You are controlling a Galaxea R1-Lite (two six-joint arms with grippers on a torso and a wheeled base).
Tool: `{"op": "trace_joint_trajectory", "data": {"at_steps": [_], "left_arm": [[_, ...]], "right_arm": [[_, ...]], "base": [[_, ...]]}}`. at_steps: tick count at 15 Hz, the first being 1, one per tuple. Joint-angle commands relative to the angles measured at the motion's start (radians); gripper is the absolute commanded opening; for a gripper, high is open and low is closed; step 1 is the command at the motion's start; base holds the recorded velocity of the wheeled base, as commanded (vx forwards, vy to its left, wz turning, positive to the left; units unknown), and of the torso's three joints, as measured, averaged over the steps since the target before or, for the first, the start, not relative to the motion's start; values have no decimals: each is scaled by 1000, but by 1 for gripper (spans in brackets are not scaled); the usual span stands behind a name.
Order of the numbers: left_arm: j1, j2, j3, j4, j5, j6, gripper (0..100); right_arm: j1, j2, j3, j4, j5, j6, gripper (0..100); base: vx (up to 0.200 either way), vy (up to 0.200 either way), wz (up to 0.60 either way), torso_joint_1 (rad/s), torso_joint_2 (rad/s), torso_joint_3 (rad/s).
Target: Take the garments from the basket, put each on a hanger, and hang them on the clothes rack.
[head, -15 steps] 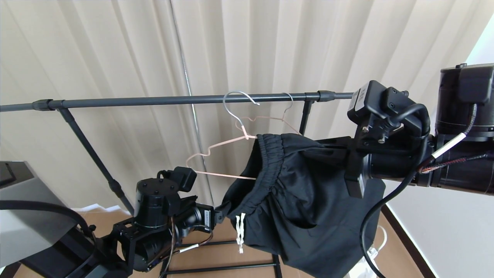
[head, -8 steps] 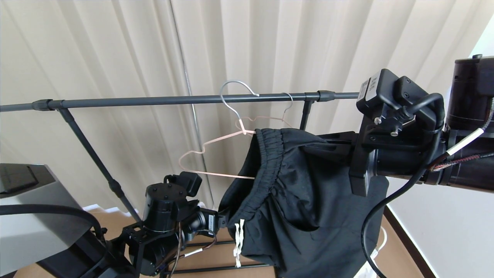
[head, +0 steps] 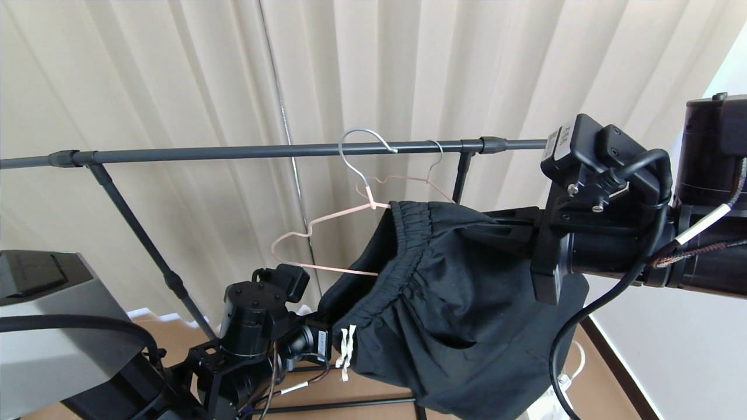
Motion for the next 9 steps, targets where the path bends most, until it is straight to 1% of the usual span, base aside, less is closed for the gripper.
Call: {"op": "trace_joint_trajectory", "data": {"at_steps": [1, 2, 3, 4, 6, 7, 8, 9], "left_arm": [[7, -32, -2, -1, 1, 5, 0], [10, -48, -2, 1, 1, 11, 0], [22, -88, 3, 1, 1, 22, 0], [27, -111, 6, 1, 1, 35, 0], [30, -134, 7, 1, 1, 43, 0], [36, -138, 6, 1, 1, 51, 0], [41, -140, 4, 1, 1, 55, 0], [67, -149, 3, 1, 1, 71, 0]], "right_arm": [[-8, -12, 28, -1, 6, 1, 0], [-16, -26, 46, -1, 14, 3, 0], [-31, -58, 94, -6, 37, 17, 0], [-49, -76, 140, -43, 60, 41, 0], [-77, -90, 236, -173, 84, 98, 0], [-88, -90, 304, -264, 86, 123, 0], [-89, -90, 327, -293, 87, 127, 0], [-92, -84, 393, -379, 95, 141, 0]], "base": [[0, 0, 0, 0, 0, 0], [0, 0, 0, 0, 0, 0], [0, 0, 0, 0, 0, 0], [0, 0, 0, 0, 0, 0], [0, 0, 0, 0, 0, 0], [0, 0, 0, 0, 0, 0], [0, 0, 0, 0, 0, 0], [0, 0, 0, 0, 0, 0]]}}
